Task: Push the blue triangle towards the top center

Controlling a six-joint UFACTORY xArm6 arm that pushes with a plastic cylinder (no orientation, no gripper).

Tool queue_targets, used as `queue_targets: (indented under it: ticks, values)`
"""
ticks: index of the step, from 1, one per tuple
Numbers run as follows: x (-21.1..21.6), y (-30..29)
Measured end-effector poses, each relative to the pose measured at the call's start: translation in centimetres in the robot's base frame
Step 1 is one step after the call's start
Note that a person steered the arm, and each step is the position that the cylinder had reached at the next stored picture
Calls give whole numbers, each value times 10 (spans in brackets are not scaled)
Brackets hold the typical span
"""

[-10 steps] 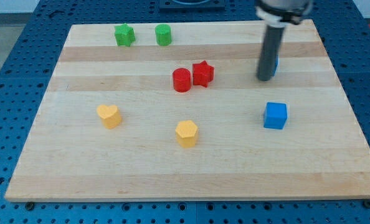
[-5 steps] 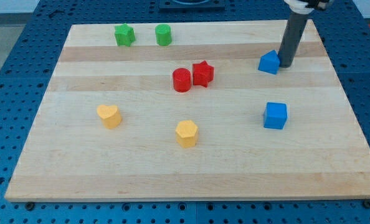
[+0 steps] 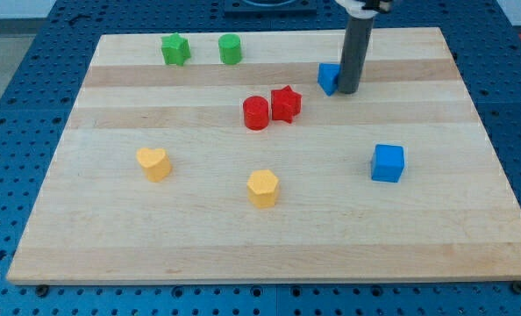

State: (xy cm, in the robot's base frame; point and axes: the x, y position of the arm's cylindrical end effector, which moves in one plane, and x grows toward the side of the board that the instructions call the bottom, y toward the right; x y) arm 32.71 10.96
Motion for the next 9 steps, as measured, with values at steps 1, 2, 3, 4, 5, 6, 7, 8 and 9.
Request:
queue_targets:
  ticks: [1, 2, 3, 4, 5, 6, 7, 8, 9]
  values:
    - [-8, -13]
    - [-8, -28]
    - [-8, -45]
    - [-11, -57]
    - [-16, -65]
    - [-27, -71]
    - [-41, -72]
    - [-46, -72]
    - [-46, -72]
